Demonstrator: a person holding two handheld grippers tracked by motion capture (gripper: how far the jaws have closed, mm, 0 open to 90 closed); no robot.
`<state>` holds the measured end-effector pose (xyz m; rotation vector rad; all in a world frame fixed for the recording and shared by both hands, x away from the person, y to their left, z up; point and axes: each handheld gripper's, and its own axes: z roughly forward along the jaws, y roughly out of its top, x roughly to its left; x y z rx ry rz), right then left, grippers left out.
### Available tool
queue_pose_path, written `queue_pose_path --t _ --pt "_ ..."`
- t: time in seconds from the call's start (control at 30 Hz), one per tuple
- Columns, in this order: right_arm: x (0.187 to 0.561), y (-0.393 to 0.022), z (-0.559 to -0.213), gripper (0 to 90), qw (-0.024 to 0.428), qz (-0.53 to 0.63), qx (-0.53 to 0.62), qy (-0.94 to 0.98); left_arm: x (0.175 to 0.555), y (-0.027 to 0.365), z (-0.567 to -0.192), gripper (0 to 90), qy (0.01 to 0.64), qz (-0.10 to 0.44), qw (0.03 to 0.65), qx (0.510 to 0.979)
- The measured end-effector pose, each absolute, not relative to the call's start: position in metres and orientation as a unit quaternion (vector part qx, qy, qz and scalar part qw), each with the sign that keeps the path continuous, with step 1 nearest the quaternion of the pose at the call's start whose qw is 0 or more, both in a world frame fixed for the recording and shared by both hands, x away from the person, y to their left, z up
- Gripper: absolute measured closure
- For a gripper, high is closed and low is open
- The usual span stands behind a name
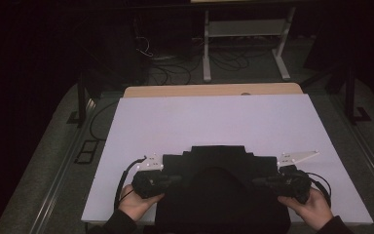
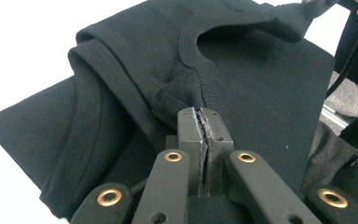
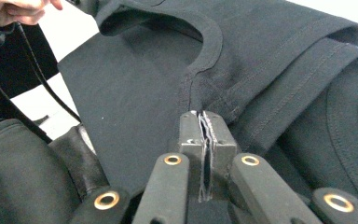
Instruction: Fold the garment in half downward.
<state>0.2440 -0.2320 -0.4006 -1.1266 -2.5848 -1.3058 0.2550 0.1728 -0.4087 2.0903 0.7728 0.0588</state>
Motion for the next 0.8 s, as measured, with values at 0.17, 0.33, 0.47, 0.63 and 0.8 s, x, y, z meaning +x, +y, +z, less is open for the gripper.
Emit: queue_pose_path --t 0.17,0.33,0.47,0.63,0.8 --pt "0.2445 -0.2321 -0.4039 85.8 0.024 -0.414 -0.364 -0.834 0.2551 0.1732 -0.4095 86.2 0.315 0.02 0.44 0.841" --pt "0.2444 -0.2301 -0.4063 80.4 0.028 -0.412 -0.363 -0.835 0.2556 0.1722 -0.4129 85.2 0.312 0.012 0.43 0.847" --pt "0.2446 -0.2296 -0.4073 73.7 0.022 -0.414 -0.369 -0.832 0.2525 0.1708 -0.4119 80.3 0.307 0.015 0.431 0.849" --pt "0.244 -0.2297 -0.4073 67.6 0.013 -0.415 -0.372 -0.83 0.2516 0.1722 -0.4115 67.3 0.312 0.022 0.433 0.845" --pt "0.2428 -0.2289 -0.407 58.7 0.0 -0.416 -0.371 -0.831 0.2508 0.172 -0.4112 52.2 0.316 0.032 0.433 0.844"
